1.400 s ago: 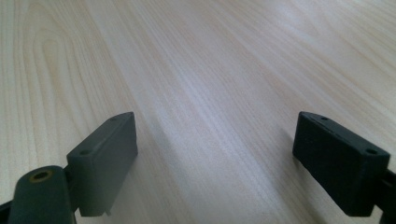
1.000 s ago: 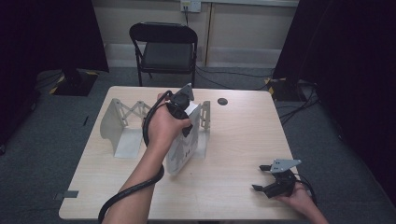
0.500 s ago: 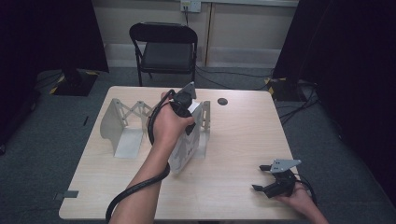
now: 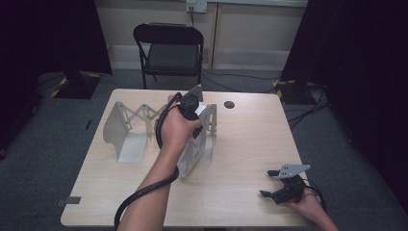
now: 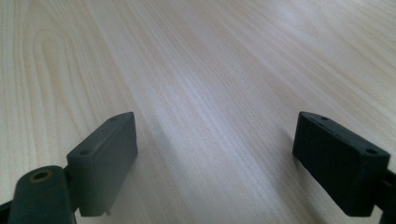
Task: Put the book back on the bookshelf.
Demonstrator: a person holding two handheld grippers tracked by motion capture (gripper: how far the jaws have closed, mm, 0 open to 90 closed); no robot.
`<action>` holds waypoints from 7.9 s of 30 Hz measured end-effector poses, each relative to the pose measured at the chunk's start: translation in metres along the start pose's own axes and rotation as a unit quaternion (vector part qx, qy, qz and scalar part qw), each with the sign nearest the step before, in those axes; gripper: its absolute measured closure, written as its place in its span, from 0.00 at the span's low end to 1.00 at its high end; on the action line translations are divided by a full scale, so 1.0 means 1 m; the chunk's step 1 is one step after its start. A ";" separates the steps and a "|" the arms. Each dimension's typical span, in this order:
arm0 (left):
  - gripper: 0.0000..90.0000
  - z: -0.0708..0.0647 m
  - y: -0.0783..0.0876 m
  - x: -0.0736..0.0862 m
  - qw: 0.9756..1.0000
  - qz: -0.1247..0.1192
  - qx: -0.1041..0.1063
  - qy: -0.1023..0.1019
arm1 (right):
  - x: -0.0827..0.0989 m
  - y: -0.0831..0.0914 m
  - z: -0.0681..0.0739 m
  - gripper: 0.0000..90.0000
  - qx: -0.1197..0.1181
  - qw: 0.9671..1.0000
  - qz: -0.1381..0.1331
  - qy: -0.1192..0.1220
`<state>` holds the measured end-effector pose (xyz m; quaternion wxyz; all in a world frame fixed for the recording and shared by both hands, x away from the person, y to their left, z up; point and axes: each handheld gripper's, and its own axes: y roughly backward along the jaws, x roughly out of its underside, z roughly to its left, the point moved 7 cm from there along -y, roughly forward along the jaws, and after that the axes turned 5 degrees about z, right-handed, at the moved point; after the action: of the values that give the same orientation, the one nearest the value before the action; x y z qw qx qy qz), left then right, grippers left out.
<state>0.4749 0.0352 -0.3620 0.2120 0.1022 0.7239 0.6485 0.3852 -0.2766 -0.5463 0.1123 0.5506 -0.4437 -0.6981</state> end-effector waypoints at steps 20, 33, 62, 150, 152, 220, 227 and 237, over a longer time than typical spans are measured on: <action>0.59 -0.002 -0.008 -0.011 1.000 0.005 -0.001 0.008 | 0.000 0.000 0.000 0.15 0.000 1.000 0.000 0.000; 0.59 -0.001 -0.010 -0.017 1.000 -0.001 0.002 0.017 | 0.000 0.000 0.000 0.15 0.000 1.000 0.000 0.000; 0.59 -0.007 -0.018 -0.035 0.999 -0.019 -0.016 0.034 | 0.000 0.000 0.000 0.15 -0.001 1.000 0.000 0.000; 0.42 -0.015 -0.027 -0.030 0.998 -0.047 0.008 0.031 | 0.000 0.000 0.000 0.14 -0.001 1.000 0.000 0.000; 0.39 -0.013 -0.024 -0.029 0.998 -0.053 0.009 0.027 | 0.000 0.000 0.000 0.14 -0.001 1.000 0.000 0.000; 0.22 -0.018 -0.013 0.004 0.995 -0.077 0.055 -0.044 | 0.000 0.000 0.000 0.14 -0.001 1.000 0.001 0.000; 0.22 -0.018 -0.012 0.007 0.994 -0.078 0.054 -0.046 | 0.000 0.000 0.000 0.14 -0.001 1.000 0.001 0.000; 0.22 -0.018 -0.012 0.011 0.994 -0.077 0.053 -0.055 | 0.000 0.000 0.000 0.14 -0.001 1.000 0.001 0.000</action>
<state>0.4584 0.0221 -0.3742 0.2951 0.0925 0.7501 0.5846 0.3851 -0.2763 -0.5465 0.1134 0.5500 -0.4433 -0.6987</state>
